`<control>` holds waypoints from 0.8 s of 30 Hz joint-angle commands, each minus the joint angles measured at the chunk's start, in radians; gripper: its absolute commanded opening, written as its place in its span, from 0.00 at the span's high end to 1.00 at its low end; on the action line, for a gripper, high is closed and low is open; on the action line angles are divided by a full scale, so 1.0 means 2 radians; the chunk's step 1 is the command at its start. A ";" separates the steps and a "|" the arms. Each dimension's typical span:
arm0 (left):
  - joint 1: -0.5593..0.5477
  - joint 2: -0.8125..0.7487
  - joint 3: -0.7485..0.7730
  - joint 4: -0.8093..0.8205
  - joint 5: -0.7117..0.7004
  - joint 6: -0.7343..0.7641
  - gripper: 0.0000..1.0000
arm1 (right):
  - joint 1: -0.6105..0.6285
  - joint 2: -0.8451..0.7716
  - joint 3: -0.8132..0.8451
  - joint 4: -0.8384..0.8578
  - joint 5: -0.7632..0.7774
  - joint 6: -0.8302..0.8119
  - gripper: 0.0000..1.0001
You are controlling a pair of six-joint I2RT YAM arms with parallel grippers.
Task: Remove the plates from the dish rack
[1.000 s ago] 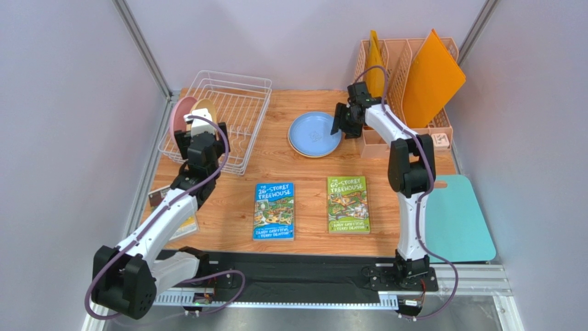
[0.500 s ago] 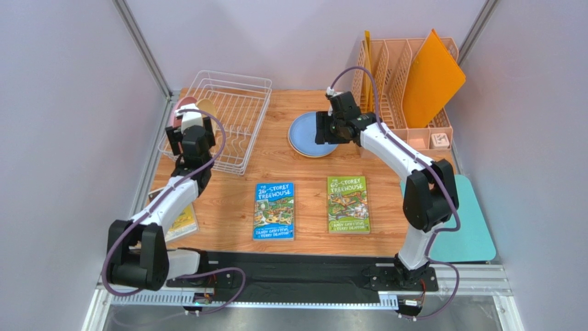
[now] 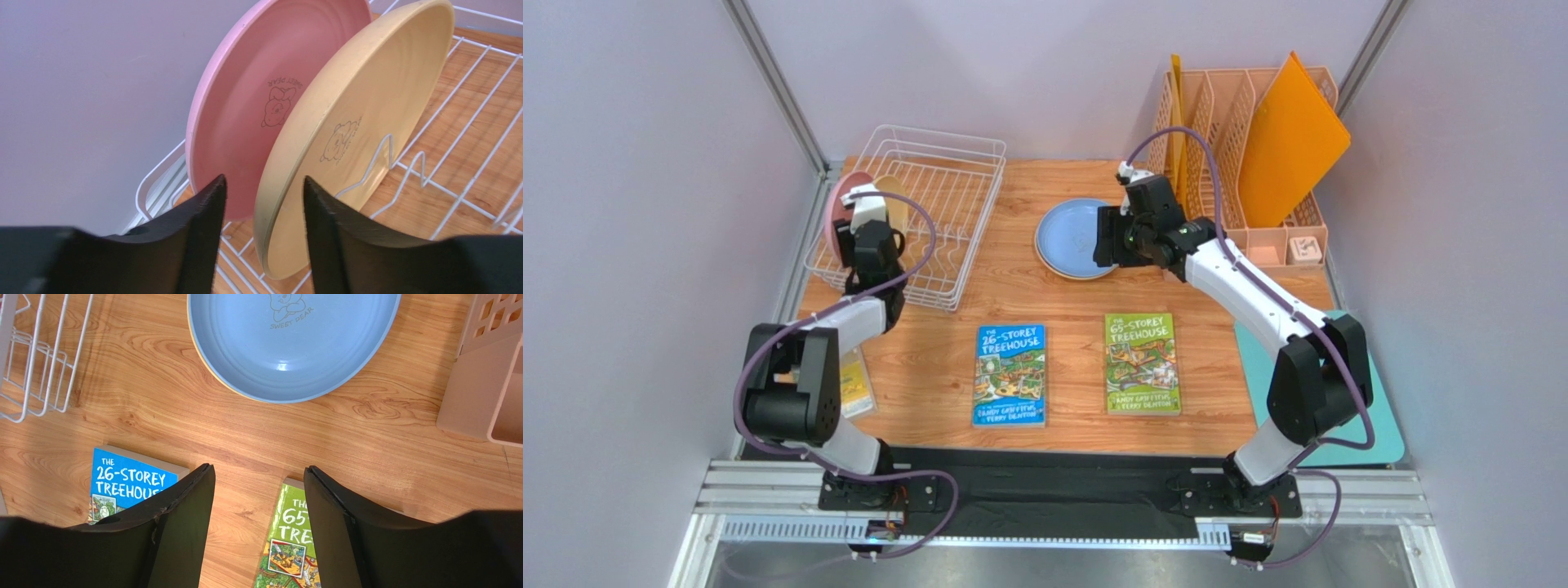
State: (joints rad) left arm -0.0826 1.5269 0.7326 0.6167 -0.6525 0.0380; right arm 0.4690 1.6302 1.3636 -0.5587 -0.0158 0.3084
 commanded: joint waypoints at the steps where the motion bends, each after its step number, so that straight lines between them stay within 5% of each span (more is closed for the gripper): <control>1: 0.007 0.011 0.018 0.058 0.000 0.011 0.58 | 0.003 -0.013 -0.006 0.025 0.007 -0.003 0.39; 4: 0.007 0.011 0.018 0.061 0.007 0.009 0.77 | 0.003 0.000 -0.005 0.025 0.007 -0.002 0.39; 10: 0.007 -0.008 0.010 0.061 0.020 0.012 0.99 | 0.003 0.020 -0.006 0.026 0.000 0.006 0.40; 24: 0.001 -0.072 -0.004 0.063 0.024 0.057 1.00 | 0.003 0.020 -0.016 0.022 0.007 0.004 0.39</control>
State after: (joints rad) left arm -0.0719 1.4605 0.7040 0.5999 -0.6010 0.1188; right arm 0.4690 1.6836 1.3354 -0.5400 -0.0158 0.3145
